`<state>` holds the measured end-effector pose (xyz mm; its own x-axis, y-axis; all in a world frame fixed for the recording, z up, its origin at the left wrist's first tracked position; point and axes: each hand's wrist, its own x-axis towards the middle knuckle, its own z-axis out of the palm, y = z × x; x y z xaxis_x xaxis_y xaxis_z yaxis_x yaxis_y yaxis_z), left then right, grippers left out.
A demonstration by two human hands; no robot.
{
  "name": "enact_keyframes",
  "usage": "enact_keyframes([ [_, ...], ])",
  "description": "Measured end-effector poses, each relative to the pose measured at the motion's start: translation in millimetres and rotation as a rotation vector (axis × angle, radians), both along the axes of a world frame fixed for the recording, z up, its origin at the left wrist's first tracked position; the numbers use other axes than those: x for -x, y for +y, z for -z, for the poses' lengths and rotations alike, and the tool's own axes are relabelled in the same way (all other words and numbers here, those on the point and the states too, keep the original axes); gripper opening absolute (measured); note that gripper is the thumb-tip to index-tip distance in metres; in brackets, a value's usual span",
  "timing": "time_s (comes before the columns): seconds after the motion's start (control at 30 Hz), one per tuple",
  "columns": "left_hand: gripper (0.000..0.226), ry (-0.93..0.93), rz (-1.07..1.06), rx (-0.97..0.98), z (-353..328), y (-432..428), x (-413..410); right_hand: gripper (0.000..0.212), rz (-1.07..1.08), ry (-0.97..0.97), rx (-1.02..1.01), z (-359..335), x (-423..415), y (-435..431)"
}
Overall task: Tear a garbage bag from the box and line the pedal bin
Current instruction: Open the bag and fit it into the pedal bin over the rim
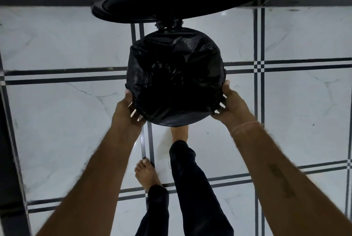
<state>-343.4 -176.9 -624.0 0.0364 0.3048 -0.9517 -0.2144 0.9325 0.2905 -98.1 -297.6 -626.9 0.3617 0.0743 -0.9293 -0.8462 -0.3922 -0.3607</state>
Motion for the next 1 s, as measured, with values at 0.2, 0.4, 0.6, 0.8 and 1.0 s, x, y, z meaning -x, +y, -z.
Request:
enact_keyframes([
  [0.2,0.027,-0.037,-0.05,-0.012,6.4,-1.6,2.5,0.025,0.136,0.025,-0.097,5.0,-4.1,-5.0],
  [0.4,0.038,-0.068,-0.077,0.01,10.9,-17.4,2.6,0.023,0.122,0.048,-0.122,5.1,19.3,-27.9],
  [0.6,0.038,-0.097,-0.181,-0.008,10.0,-20.3,-6.2,0.024,0.267,0.018,-0.134,2.9,29.8,-24.6],
  [0.8,0.033,-0.146,-0.367,0.06,12.5,-62.6,-8.7,0.031,0.342,0.086,-0.051,-5.4,68.9,-24.9],
  [1.0,0.03,-0.144,-0.421,0.064,16.0,-71.1,-14.5,0.032,0.437,0.035,-0.063,-5.7,73.4,-21.0],
])
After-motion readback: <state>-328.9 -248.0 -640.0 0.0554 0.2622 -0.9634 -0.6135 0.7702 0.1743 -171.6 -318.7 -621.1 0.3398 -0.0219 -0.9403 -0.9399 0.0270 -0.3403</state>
